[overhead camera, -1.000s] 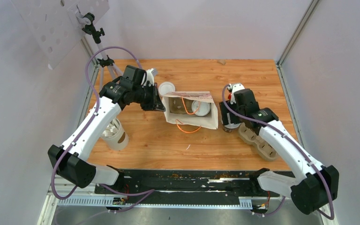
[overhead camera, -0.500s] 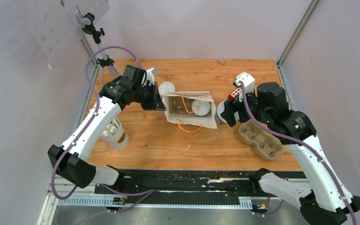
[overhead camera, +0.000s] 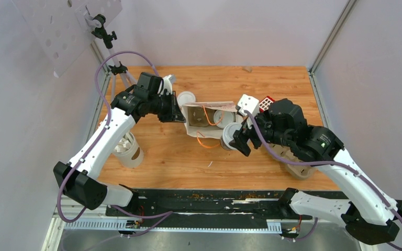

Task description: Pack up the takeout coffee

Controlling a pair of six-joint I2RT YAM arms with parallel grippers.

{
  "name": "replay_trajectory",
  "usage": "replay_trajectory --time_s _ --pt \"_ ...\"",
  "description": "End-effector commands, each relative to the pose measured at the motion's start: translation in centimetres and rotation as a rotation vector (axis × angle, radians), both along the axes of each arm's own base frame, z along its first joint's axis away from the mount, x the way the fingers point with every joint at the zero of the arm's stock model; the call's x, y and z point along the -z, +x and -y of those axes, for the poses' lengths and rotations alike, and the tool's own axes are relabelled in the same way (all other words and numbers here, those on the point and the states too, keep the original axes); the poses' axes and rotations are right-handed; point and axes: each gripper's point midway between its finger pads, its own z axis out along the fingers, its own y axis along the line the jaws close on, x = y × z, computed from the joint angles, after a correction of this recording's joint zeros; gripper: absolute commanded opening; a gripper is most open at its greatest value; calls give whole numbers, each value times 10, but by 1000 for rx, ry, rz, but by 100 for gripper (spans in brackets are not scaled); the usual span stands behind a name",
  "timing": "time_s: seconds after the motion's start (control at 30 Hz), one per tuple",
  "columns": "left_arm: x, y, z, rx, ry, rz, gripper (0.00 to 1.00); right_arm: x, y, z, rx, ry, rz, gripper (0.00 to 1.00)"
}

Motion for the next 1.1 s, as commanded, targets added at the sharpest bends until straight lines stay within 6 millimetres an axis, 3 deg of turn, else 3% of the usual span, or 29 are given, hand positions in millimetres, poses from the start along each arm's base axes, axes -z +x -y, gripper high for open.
replay_trajectory --time_s 0.0,0.23,0.57,0.83,1.07 --pt "-22 3 3 11 -46 66 0 -27 18 -25 -63 46 188 76" --pt "-19 -1 4 39 -51 70 0 -33 30 -46 -171 -12 377 76" --pt "-16 -4 8 73 -71 75 0 -1 33 -73 -421 -62 709 77" --pt "-13 -4 9 101 -63 81 0 24 54 -87 -471 -178 783 76" --pt "-10 -4 10 109 -63 77 0 47 56 -93 -546 -234 850 76"
